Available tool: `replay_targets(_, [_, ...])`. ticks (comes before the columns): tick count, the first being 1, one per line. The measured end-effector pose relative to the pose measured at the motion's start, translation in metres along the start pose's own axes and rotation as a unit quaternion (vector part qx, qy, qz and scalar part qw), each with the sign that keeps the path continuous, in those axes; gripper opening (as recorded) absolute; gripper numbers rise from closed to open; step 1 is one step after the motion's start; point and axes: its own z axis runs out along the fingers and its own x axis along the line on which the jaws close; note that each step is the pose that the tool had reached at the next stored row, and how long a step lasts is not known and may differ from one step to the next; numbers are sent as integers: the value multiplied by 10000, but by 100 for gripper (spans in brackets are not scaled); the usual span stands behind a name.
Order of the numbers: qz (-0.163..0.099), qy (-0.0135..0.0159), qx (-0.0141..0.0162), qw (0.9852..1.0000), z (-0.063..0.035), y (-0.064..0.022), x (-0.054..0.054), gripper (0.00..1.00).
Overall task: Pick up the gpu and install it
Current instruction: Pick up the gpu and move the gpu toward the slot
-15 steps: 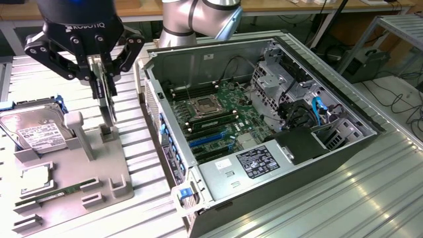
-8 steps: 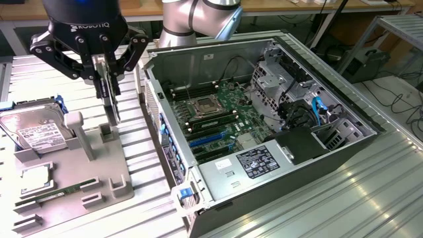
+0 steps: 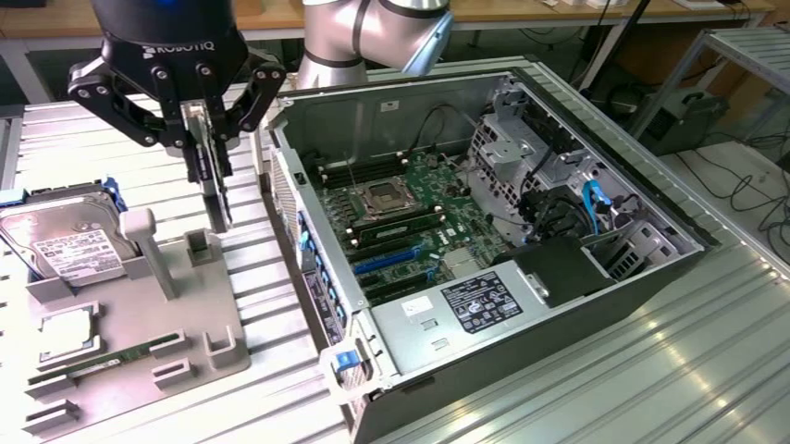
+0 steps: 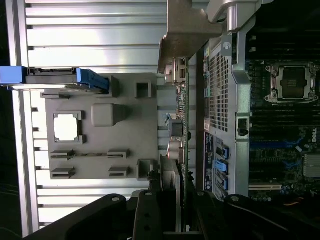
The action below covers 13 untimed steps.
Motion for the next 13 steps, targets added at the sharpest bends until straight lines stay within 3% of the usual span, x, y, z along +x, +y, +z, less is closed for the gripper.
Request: replay_targets(13, [0, 0, 0, 10000, 1, 1, -103, 28])
